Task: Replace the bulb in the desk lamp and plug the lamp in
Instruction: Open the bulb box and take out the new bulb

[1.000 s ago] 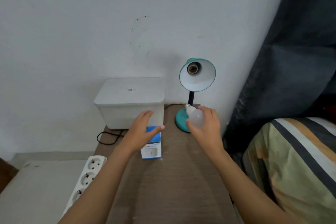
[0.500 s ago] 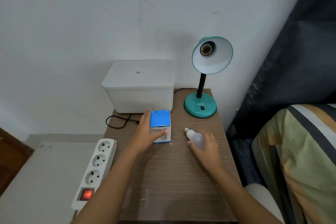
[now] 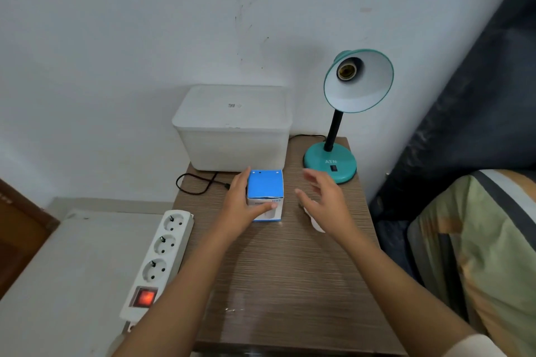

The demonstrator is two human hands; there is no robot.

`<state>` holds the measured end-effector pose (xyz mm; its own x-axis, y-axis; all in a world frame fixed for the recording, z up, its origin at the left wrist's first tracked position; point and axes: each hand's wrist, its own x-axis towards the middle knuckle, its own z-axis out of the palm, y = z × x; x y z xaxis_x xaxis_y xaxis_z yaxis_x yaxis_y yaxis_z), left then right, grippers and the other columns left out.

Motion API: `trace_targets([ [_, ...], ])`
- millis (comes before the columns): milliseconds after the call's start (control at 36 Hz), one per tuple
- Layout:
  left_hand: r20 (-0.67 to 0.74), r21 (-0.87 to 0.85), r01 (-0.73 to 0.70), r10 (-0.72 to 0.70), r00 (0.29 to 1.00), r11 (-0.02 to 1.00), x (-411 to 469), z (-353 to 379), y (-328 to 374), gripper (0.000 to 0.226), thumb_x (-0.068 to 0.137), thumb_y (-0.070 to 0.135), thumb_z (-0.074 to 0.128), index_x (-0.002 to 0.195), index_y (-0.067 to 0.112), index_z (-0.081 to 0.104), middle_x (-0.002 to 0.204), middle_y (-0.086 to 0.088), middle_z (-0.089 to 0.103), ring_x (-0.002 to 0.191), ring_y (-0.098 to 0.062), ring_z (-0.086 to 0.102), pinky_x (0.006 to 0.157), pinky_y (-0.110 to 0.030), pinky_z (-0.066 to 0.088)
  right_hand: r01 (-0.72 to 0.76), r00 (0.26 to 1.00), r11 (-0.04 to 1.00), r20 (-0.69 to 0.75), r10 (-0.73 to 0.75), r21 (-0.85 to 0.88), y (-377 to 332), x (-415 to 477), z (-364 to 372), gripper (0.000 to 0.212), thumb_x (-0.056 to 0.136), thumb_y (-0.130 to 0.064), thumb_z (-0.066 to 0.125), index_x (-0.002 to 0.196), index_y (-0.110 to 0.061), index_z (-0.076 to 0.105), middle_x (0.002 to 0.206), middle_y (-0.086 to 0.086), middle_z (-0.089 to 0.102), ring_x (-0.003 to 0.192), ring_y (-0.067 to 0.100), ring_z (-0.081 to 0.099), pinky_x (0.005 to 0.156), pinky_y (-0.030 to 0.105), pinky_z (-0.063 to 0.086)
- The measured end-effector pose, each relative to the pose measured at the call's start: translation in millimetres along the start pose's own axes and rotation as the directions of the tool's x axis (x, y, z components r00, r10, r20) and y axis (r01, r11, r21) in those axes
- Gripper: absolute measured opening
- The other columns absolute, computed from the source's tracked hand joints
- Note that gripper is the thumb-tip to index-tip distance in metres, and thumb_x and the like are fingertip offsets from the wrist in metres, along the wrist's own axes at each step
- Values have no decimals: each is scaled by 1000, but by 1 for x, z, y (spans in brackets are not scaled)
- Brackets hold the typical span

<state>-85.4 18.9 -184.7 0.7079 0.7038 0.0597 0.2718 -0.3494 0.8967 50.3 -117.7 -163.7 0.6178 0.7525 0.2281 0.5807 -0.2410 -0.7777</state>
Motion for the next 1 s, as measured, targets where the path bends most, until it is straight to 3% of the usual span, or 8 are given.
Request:
trace_targets([
  [139, -24, 10, -19, 19, 1000, 1000, -1, 2, -4, 99, 63, 27, 85, 143, 12, 29, 133, 3, 38, 117, -3, 37, 96, -18, 32, 242, 942, 963, 266, -205, -116, -19, 19, 7, 45, 86, -23, 63, 129, -12, 51, 128, 2, 53, 116, 11, 50, 103, 26, 41],
  [389, -2, 9, -22, 22, 1000, 1000, -4, -2, -7, 91, 69, 21, 82, 143, 12, 30, 141, -2, 36, 119, -3, 37, 96, -16, 33, 408, 839, 876, 483, -249, -258, -22, 31, -1, 51, 85, -35, 65, 131, -16, 54, 136, -3, 50, 125, 10, 45, 105, 21, 35],
  [806, 31, 25, -6, 6, 999, 1000, -1, -6, -9, 90, 70, 20, 81, 143, 15, 29, 145, -3, 34, 118, -1, 35, 91, -12, 34, 428, 851, 856, 449, -273, -290, -33, 39, 0, 39, 87, -33, 63, 121, -14, 64, 127, -1, 58, 115, 10, 54, 91, 14, 36],
  [889, 41, 33, -7, 6, 999, 999, -1, -6, -9, 90, 71, 21, 80, 143, 17, 28, 145, -2, 34, 116, 0, 34, 82, -4, 34, 443, 847, 844, 451, -282, -304, -36, 39, 1, 40, 86, -33, 64, 120, -13, 64, 126, 0, 59, 112, 12, 55, 93, 20, 43],
  [1000, 50, 42, 8, -10, 999, 999, 0, -8, -7, 90, 71, 22, 80, 144, 17, 28, 146, -1, 34, 120, -3, 35, 85, -10, 36, 496, 828, 786, 472, -302, -368, -38, 40, 0, 40, 86, -33, 63, 118, -10, 65, 124, 3, 62, 111, 16, 57, 90, 31, 50],
])
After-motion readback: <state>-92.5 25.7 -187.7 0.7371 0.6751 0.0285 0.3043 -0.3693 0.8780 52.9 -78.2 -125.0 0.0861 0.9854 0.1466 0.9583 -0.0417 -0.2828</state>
